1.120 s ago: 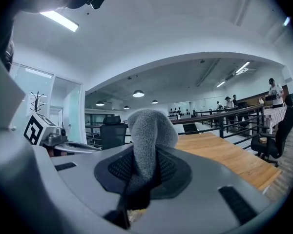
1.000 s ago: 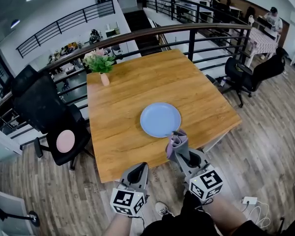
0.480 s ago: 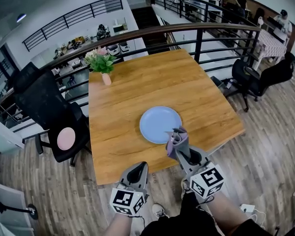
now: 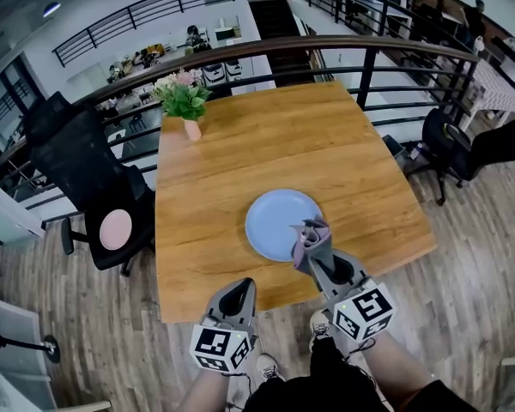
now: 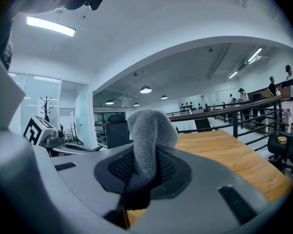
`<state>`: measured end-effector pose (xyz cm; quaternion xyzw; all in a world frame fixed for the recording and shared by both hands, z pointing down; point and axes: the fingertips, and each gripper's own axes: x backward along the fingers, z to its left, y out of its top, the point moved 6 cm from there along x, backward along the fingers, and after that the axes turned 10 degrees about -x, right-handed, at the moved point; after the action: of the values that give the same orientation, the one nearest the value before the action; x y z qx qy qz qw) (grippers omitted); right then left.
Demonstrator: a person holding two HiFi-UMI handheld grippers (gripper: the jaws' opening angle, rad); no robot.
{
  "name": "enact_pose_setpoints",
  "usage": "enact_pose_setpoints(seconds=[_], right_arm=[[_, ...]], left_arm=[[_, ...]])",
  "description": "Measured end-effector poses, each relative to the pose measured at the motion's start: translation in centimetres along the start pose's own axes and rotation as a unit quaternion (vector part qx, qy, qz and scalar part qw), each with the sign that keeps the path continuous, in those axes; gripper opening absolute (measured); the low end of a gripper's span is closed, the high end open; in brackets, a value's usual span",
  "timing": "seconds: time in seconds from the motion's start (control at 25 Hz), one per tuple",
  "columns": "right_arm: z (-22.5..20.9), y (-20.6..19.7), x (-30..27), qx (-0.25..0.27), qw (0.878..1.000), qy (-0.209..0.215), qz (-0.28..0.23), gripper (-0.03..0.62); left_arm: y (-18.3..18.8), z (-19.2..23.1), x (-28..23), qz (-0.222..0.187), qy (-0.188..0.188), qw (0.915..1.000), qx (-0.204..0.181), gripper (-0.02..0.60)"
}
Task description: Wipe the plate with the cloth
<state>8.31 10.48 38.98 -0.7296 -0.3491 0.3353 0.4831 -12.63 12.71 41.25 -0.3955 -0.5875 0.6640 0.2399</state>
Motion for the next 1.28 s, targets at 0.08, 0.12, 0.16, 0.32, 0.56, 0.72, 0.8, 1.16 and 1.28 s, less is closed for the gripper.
enact_pose_setpoints(seconds=[0.08, 0.12, 0.16, 0.32, 0.56, 0.72, 0.8, 1.16, 1.28], right_arm=[[-1.0, 0.0, -0.9, -0.002, 1.0, 0.005, 0.006, 0.072], [-1.5, 0.0, -1.3, -0.003, 1.0, 0.007, 0.009, 0.072], [-1.9, 0.0, -1.8, -0.004, 1.0, 0.01, 0.011, 0.072], [-3.7, 0.0, -3.8, -0.004, 1.0, 0.023, 0.02, 0.072], [-6.4, -0.2, -6.7, -0.006, 0.998, 0.043, 0.04, 0.072], [-8.1, -0.4, -8.4, -0.008, 0.997, 0.054, 0.052, 0.072], [-8.8, -0.7, -9.2, -0.011, 0.996, 0.06, 0.058, 0.072], [-10.7, -1.1, -11.7, -0.014, 0.992, 0.099, 0.083, 0.072], [-11.2, -1.0, -12.3, -0.011, 0.99, 0.111, 0.09, 0.072]], left_arm=[[-0.2, 0.3, -1.0, 0.005, 0.007, 0.9999, 0.005, 0.023], [-0.3, 0.5, -1.5, 0.007, 0.011, 0.9999, 0.007, 0.023], [-0.4, 0.6, -1.9, 0.009, 0.015, 0.9998, 0.009, 0.023], [-0.8, 1.5, -4.1, 0.016, 0.027, 0.9994, 0.016, 0.023], [-1.9, 2.4, -7.7, 0.033, 0.043, 0.9979, 0.034, 0.023], [-2.6, 2.8, -9.9, 0.046, 0.053, 0.9966, 0.043, 0.056], [-3.1, 3.1, -10.8, 0.054, 0.055, 0.9958, 0.049, 0.078], [-4.9, 3.8, -12.7, 0.094, 0.098, 0.9867, 0.089, 0.171], [-5.4, 4.0, -13.2, 0.104, 0.115, 0.9819, 0.109, 0.193]])
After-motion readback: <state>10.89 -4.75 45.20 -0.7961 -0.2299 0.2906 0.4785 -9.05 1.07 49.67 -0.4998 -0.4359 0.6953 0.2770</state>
